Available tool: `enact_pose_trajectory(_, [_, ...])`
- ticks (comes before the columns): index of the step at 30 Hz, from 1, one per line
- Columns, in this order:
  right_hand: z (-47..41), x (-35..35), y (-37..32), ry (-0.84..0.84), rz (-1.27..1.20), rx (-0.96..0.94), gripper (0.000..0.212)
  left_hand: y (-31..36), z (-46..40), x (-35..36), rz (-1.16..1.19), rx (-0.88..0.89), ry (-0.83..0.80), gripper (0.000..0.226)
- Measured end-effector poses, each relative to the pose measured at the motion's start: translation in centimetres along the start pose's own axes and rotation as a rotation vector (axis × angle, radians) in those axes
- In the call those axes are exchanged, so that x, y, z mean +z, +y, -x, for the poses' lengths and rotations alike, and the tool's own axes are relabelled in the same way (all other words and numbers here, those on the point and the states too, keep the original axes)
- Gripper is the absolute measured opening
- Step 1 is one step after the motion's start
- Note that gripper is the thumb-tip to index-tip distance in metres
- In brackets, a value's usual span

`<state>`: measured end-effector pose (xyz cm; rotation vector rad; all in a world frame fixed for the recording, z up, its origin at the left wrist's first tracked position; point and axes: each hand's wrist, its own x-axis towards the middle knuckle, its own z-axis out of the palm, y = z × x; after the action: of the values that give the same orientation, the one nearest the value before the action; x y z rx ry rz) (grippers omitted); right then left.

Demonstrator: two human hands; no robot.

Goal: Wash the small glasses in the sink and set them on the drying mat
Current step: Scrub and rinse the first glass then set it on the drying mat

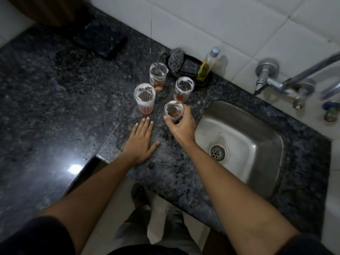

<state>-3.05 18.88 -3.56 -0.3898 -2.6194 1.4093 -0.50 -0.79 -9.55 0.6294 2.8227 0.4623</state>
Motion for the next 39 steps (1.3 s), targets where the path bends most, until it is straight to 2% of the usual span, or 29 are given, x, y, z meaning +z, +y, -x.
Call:
enact_pose_trajectory(6, [0.1,-0.8,-0.2,0.034,-0.051,-0.011,0.058,1.2,-0.4,-1.5,0.008,-0.038,-0.055,0.088])
enact_pose_trajectory(9, [0.6,-3.4,0.1,0.086,-0.085,-0.038,0.051,3.3,-0.9,-3.2,0.069,0.008,0.041,0.085])
enact_pose_trajectory(16, [2.2,-15.5,3.3,0.351,-0.137,-0.048,0.047,13.6,-5.5,-5.9,0.206,0.220,0.275,0.072])
enact_pose_trajectory(21, [1.8,-24.2,4.8,0.460,-0.143,-0.048,0.047,22.7,-10.7,-7.4,0.292,0.298,0.306,0.072])
enact_pose_trajectory(26, [0.6,-29.0,5.5,0.517,-0.115,-0.065,0.052,30.0,-15.6,-9.4,0.491,0.170,0.242,0.077])
enact_pose_trajectory(29, [0.0,-30.2,5.6,0.541,-0.097,-0.078,0.055,33.7,-18.2,-10.7,0.597,0.087,0.190,0.060])
enact_pose_trajectory(31, [-0.5,-30.6,5.3,0.550,-0.086,-0.082,0.056,35.3,-20.2,-10.9,0.665,-0.026,0.179,0.044])
enact_pose_trajectory(32, [-0.8,-30.8,5.1,0.550,-0.084,-0.076,0.057,35.7,-21.1,-10.8,0.691,-0.081,0.163,0.043])
enact_pose_trajectory(36, [-1.6,-31.4,4.5,0.543,-0.099,-0.050,0.053,35.7,-23.9,-10.5,0.688,-0.192,0.167,0.058])
enact_pose_trajectory(39, [-2.0,-31.7,4.4,0.545,-0.111,-0.053,0.053,35.1,-24.5,-10.3,0.609,-0.154,0.162,0.047])
